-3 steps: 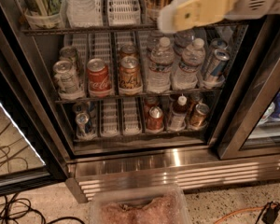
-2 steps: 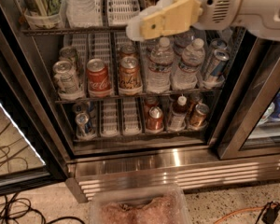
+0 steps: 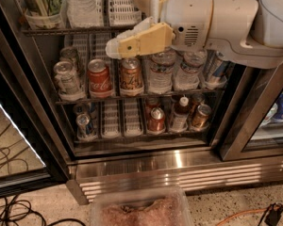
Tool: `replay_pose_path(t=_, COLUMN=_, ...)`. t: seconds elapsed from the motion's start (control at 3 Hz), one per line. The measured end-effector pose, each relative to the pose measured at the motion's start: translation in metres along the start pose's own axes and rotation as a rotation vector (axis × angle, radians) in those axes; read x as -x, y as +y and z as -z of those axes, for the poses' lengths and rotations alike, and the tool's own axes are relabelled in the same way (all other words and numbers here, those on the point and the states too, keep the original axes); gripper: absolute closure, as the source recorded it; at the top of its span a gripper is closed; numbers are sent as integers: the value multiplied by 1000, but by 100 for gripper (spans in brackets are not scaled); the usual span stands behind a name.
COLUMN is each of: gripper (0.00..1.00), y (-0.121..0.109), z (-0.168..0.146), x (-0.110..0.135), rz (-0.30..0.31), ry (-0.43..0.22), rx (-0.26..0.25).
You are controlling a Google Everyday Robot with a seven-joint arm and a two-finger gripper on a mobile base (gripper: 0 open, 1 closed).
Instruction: Pick water bottle from top shelf of fridge
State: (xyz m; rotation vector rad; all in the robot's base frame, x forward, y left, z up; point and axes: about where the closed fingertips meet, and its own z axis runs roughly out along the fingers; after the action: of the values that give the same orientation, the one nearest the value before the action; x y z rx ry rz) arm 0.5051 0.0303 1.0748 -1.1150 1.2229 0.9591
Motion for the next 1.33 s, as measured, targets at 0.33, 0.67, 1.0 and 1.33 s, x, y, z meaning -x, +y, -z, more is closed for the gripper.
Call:
replay_pose_path(t=0.33, gripper=0, y=0, z=0, x=0, rz=0, ry=0, rx=0)
replay_pose_path(t=0.67, gripper=0, y=0, z=-14, x=-2, rz=8, ry=-28, rx=21)
replay_pose_path(t=1.0, gripper=0, y=-11, z=-32, x=4, rz=38, ry=-71, rx=27)
replay_pose_path(t=1.33, gripper=0, y=-19, z=-46, x=3, rz=41, ry=-105, rx=28)
